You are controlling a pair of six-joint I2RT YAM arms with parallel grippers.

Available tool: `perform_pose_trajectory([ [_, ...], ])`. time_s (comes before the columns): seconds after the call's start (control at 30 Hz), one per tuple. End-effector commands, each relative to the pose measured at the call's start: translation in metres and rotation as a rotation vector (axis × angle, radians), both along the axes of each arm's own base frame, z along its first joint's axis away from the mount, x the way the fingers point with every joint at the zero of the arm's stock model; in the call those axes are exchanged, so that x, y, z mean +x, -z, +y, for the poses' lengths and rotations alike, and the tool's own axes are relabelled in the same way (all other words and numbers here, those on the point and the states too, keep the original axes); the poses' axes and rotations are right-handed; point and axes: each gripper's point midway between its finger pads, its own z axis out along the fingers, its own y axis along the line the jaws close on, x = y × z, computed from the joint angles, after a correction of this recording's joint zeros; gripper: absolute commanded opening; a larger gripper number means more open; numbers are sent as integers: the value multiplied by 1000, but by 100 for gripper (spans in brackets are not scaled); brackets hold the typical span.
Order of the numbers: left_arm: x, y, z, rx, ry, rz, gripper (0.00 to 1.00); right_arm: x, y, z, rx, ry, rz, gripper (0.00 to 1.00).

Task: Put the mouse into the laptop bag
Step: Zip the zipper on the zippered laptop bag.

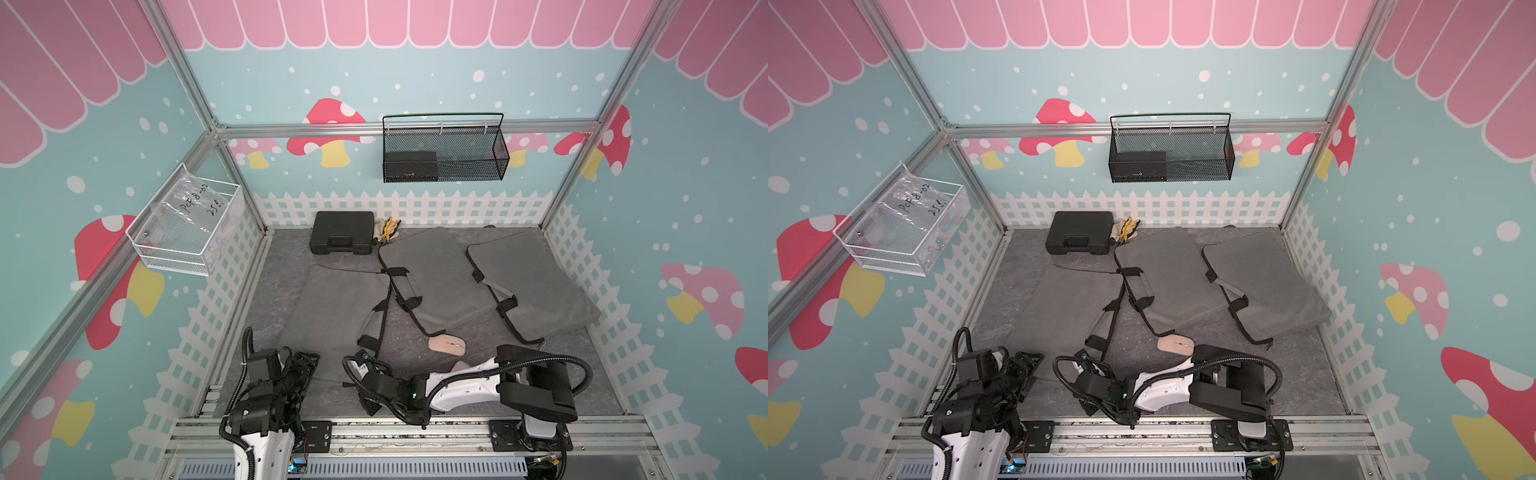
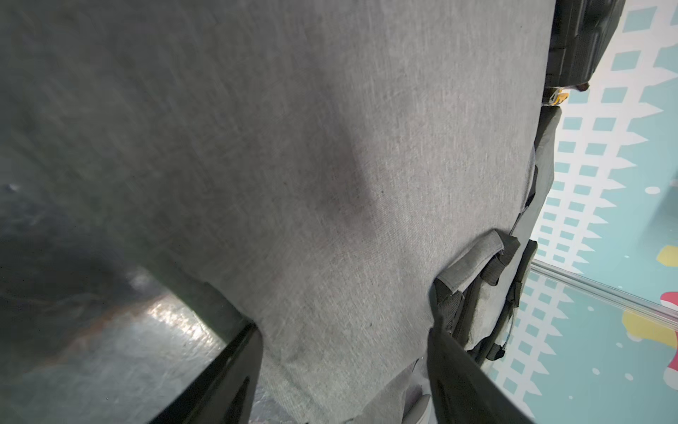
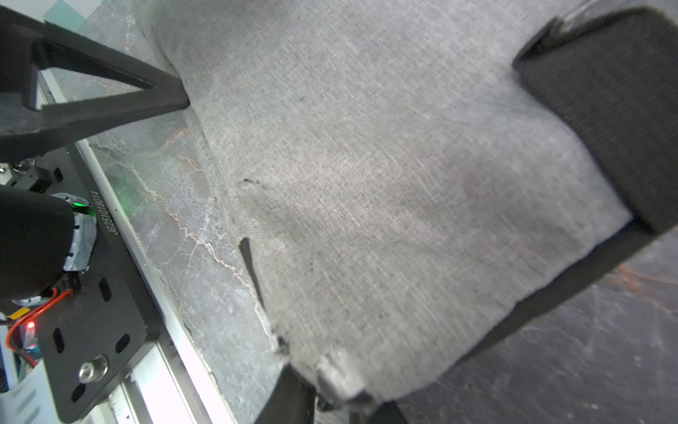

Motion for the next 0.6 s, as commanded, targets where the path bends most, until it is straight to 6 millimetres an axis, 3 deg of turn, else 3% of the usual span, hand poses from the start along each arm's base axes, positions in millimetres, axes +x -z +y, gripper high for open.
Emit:
perform_pose_trajectory([
  [0.0, -6, 6, -12, -80, 5, 8, 74, -4, -9, 6, 84, 1, 85, 0],
  [0.23, -10, 6, -6, -46, -9, 42, 75, 5, 2, -1, 58, 56, 101, 1],
  [0.33, -15, 4, -4, -22, -4, 84, 75, 7, 10, -5, 23, 75, 97, 14],
  [0.57, -25, -16, 4, 41, -19, 74, 76, 6, 19, -22, -31, 96, 58, 29],
])
